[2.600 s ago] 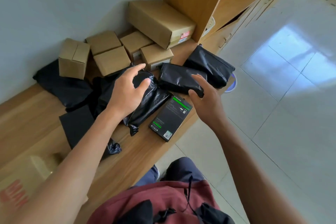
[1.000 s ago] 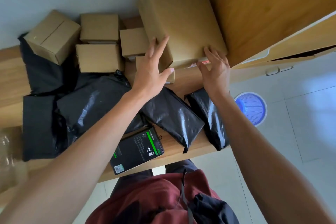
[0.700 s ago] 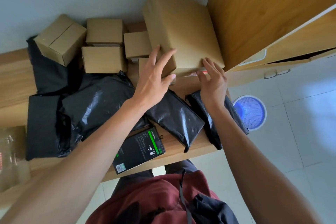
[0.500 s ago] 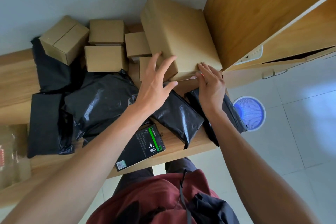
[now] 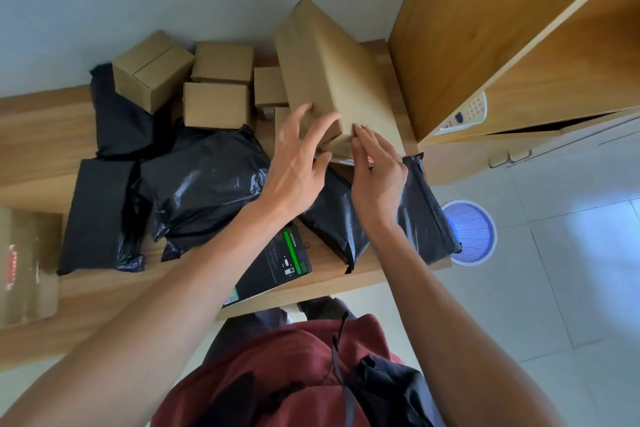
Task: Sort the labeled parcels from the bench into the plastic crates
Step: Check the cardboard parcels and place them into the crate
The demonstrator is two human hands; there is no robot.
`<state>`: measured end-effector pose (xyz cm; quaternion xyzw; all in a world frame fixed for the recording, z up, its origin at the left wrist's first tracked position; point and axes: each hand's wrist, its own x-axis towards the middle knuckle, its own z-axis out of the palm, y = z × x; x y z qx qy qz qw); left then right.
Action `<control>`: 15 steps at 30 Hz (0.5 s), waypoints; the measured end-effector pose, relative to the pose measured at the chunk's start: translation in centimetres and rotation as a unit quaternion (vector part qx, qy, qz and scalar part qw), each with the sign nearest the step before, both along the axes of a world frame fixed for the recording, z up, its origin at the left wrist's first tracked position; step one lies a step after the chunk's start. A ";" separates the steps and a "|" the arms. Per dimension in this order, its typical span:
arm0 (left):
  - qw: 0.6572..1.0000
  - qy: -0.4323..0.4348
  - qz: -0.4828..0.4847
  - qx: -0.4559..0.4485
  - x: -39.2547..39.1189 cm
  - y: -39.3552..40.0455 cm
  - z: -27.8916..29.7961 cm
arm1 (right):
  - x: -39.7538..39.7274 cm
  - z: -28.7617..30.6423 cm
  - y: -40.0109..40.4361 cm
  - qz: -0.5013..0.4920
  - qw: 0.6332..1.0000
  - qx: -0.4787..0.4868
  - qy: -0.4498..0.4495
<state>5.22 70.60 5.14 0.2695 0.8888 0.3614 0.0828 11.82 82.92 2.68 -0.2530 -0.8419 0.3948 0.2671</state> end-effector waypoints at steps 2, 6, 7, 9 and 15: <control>1.000 0.012 0.001 0.001 0.0 -0.7 0.6 | 0.1 0.7 -0.7 -0.002 1.000 -0.011 0.007; 0.999 0.016 0.012 0.033 0.3 -2.8 1.8 | 0.0 2.2 -2.6 0.001 0.999 -0.004 0.032; 0.999 0.013 0.018 0.045 0.4 -3.5 2.1 | -0.1 2.7 -3.2 0.003 0.999 0.002 0.039; 0.997 0.015 0.029 0.066 0.7 -4.9 2.7 | -0.3 3.8 -4.5 0.008 0.999 0.018 0.051; 0.987 0.039 0.099 0.124 2.2 -11.8 3.3 | -0.3 5.8 -10.8 0.048 0.992 0.059 0.097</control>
